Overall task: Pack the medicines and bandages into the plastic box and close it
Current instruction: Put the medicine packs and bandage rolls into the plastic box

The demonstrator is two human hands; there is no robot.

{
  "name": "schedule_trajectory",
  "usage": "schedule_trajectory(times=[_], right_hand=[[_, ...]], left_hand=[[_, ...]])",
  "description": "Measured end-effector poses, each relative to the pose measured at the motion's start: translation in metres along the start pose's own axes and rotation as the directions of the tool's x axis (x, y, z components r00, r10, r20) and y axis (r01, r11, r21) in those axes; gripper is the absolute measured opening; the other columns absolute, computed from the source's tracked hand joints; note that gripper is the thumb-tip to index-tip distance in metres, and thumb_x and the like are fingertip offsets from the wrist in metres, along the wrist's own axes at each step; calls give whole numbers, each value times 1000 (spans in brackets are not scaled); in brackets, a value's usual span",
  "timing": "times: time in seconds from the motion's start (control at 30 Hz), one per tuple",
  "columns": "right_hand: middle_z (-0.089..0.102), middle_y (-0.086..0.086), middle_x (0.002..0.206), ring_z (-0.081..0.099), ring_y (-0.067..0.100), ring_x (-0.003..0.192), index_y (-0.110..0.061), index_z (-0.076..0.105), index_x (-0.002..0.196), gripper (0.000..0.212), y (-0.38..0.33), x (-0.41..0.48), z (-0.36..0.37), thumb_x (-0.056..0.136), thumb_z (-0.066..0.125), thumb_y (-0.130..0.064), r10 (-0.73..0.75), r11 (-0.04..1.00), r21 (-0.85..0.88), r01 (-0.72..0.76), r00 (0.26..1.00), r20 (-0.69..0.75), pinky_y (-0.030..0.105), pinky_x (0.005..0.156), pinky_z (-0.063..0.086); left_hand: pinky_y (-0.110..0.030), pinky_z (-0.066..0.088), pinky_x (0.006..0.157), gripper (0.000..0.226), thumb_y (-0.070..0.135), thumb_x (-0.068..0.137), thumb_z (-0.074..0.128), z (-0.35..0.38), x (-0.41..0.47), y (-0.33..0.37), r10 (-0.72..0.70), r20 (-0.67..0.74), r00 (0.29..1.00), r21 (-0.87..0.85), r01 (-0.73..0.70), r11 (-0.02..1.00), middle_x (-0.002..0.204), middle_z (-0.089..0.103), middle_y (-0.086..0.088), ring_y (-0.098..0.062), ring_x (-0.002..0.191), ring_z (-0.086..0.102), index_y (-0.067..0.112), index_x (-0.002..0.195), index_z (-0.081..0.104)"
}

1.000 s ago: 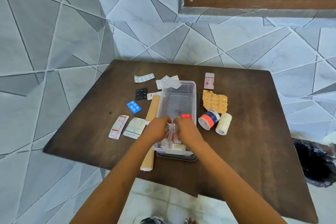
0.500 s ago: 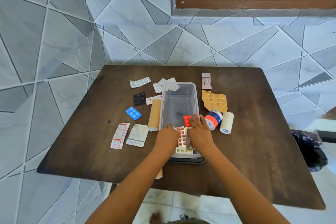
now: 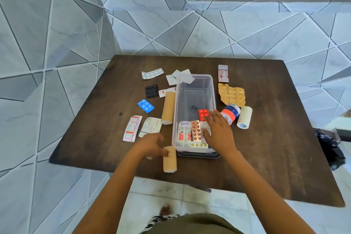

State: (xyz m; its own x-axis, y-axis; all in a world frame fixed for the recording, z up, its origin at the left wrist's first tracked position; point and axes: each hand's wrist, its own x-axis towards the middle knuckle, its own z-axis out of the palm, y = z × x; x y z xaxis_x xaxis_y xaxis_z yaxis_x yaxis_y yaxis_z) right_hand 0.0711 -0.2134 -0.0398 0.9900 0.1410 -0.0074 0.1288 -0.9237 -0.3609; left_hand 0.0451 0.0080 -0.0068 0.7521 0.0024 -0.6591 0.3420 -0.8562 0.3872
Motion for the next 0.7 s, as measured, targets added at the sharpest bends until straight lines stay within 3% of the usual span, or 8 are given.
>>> schedule_trajectory(times=[0.07, 0.17, 0.3, 0.43, 0.6, 0.7], right_hand=[[36, 6, 150, 25, 22, 143, -15, 39, 138, 52, 0, 0, 1, 90, 54, -29, -6, 1000, 17, 6, 1000, -26, 39, 116, 24], [40, 7, 148, 29, 24, 141, -14, 43, 135, 50, 0, 0, 3, 89, 56, -25, -13, 999, 35, 15, 999, -49, 40, 114, 27], [47, 10, 142, 44, 28, 132, -11, 47, 131, 43, -2, -1, 2, 90, 55, -16, 45, 982, 187, -14, 986, -163, 41, 105, 40], [51, 15, 138, 50, 32, 124, -7, 46, 131, 42, 5, 13, -4, 89, 51, -7, 261, 928, 337, -161, 925, -277, 43, 98, 47], [24, 22, 152, 23, 38, 140, -7, 26, 142, 69, 30, 41, -11, 84, 61, -18, 408, 913, 24, -408, 913, 2, 47, 113, 26], [29, 20, 150, 27, 37, 138, -11, 25, 143, 75, 39, 54, -17, 82, 66, -26, 424, 905, -82, -418, 902, 83, 45, 112, 29]], left_hand=[[-28, 56, 81, 73, 37, 76, 74, 10, 4, -3, 3, 58, 998, 94, -8, 996, 140, 46, -6, -23, 111, 58, 22, 138, 38], [-37, 52, 93, 87, 43, 72, 75, 36, 8, -2, 27, -9, 1000, 227, -24, 973, 147, 32, -10, -29, 123, 51, 22, 141, 27], [-36, 49, 96, 78, 31, 74, 75, 41, 16, -2, 47, -45, 998, 154, -40, 987, 142, 37, -11, -29, 123, 50, 21, 138, 31], [-34, 53, 89, 64, 25, 76, 73, 0, 21, -7, 31, -98, 995, 84, -23, 996, 132, 51, -9, -26, 116, 54, 23, 131, 40], [-37, 50, 88, 57, 23, 76, 70, -56, 19, 11, 164, -282, 945, 132, -131, 982, 124, 58, -8, -27, 110, 57, 23, 128, 45], [-41, 50, 92, 59, 22, 78, 69, -71, 19, 38, 264, -310, 914, 96, -246, 964, 128, 57, -9, -28, 114, 55, 21, 132, 44]])
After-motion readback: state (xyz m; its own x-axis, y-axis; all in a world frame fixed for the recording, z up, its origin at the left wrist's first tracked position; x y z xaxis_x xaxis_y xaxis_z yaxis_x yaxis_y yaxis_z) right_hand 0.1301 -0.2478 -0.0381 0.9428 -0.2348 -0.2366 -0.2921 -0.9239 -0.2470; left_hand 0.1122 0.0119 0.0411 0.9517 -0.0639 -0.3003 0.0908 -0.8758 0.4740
